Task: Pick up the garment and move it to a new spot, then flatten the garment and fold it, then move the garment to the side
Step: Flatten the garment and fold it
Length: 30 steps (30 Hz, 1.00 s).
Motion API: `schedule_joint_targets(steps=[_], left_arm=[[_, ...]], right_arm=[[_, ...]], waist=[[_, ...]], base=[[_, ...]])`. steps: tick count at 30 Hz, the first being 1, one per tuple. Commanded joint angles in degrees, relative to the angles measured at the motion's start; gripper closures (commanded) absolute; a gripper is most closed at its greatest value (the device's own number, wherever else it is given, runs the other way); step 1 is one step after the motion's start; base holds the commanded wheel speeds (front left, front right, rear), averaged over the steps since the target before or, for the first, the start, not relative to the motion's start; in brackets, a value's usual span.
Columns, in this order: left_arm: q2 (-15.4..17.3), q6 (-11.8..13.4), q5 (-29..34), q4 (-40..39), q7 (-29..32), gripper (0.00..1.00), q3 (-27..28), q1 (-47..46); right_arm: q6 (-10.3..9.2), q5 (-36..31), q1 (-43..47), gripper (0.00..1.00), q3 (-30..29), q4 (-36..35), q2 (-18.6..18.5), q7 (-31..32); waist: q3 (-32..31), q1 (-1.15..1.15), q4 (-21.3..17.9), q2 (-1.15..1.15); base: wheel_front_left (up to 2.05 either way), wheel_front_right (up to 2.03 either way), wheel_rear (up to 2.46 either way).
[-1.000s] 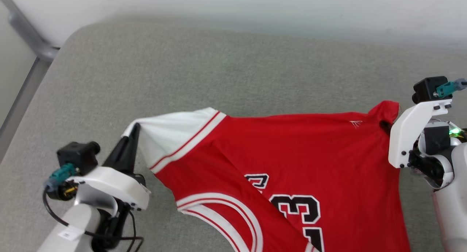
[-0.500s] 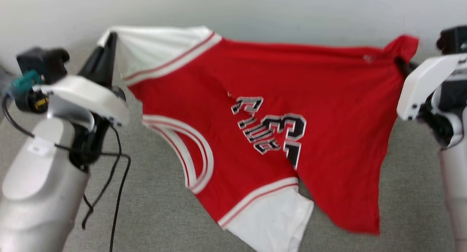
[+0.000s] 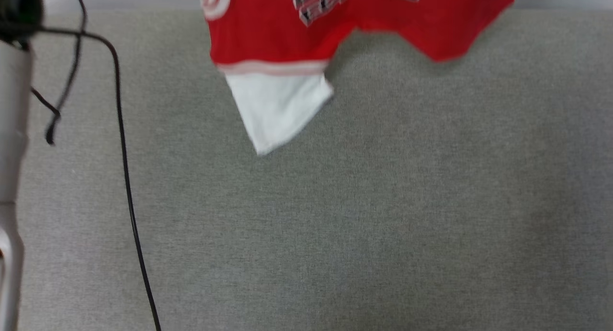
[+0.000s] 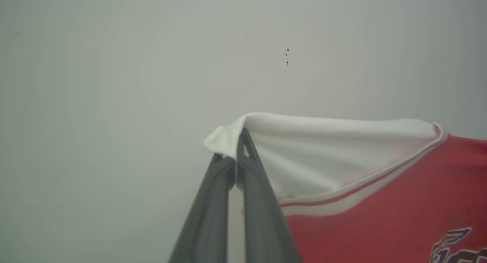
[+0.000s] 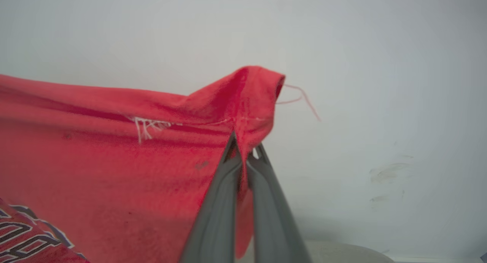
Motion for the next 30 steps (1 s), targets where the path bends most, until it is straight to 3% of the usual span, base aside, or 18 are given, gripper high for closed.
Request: schedule_joint_targets(steps=[1,8,14,22,30], left_arm=[[0.86,0.03,0.43,0.95,-0.4,1.0,0.49,-1.7],[2.21,-1.24,1.25,7.12,-1.32,1.0,0.87,-13.04],[1.73,-2.49,0.87,11.81,-2.07,1.0,-0.02,-16.24],[-0.36,-3.64,-2.17,17.98,-2.67,1.0,-1.74,-13.49],[-2.41,-3.85,-9.01,19.82,-2.71,1.0,-5.67,-5.25]], right_arm=[[-0.14,-0.68,-1.36,1.0,-0.54,0.7,-0.4,-0.42],[-0.15,-3.36,-11.65,1.0,-0.35,3.09,0.5,-3.78],[-0.15,-4.75,-15.11,1.0,-0.11,6.86,1.74,-6.38],[-0.13,-4.21,-15.83,1.0,-1.1,14.73,3.47,-10.72],[-0.12,-2.41,-10.3,1.0,0.19,23.23,4.18,-14.22]], waist=[[2.73,0.0,-0.52,0.0],[9.79,0.0,-1.49,0.0],[15.03,0.0,-1.28,0.0],[18.82,0.0,-0.43,0.0],[16.69,0.0,0.25,0.0]], base=[[0.0,0.0,0.0],[0.0,0.0,0.0],[0.0,0.0,0.0],[0.0,0.0,0.0],[0.0,0.0,0.0]])
